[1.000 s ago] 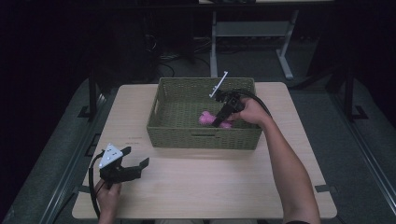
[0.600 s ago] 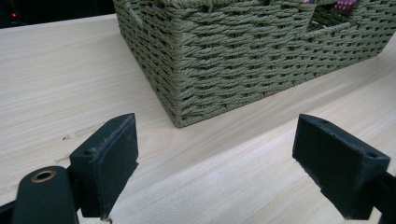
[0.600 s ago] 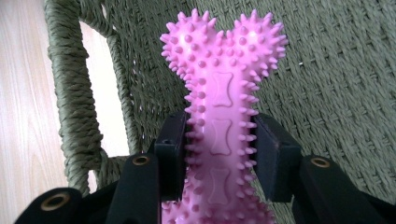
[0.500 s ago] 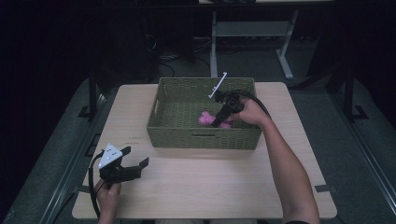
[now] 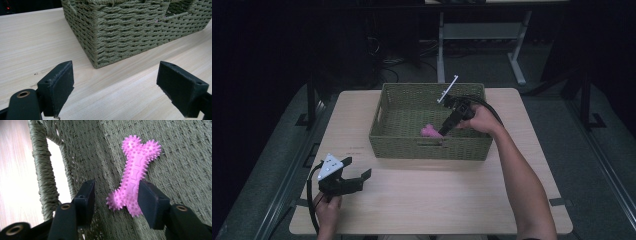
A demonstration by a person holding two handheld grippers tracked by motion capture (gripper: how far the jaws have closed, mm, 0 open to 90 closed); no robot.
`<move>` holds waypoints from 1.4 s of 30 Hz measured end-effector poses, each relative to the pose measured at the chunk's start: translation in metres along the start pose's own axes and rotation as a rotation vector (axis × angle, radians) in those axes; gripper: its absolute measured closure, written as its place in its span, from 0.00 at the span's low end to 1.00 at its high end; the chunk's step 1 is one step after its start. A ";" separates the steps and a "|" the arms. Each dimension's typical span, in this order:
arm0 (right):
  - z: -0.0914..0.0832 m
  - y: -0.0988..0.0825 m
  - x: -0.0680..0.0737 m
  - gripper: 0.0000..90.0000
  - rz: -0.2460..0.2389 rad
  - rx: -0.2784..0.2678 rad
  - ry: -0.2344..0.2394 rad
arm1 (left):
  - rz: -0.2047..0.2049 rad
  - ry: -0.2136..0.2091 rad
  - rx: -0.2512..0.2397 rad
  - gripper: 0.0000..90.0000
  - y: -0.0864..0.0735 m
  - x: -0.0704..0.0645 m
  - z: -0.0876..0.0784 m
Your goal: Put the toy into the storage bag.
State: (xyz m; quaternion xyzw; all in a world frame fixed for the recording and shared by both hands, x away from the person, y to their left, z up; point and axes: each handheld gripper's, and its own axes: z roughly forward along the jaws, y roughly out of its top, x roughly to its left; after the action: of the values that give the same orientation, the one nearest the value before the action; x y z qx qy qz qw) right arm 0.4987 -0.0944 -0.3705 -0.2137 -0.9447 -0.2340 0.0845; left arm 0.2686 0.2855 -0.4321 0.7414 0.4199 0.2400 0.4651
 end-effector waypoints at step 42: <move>-0.063 -0.018 0.036 0.42 -0.012 -0.107 -0.077 | 0.007 -0.003 0.006 0.15 0.000 -0.001 -0.001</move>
State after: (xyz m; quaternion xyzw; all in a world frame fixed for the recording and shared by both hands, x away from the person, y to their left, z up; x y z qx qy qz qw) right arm 0.4621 -0.1260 -0.3135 -0.2209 -0.9347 -0.2762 0.0353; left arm 0.2676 0.2849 -0.4319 0.7444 0.4175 0.2395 0.4628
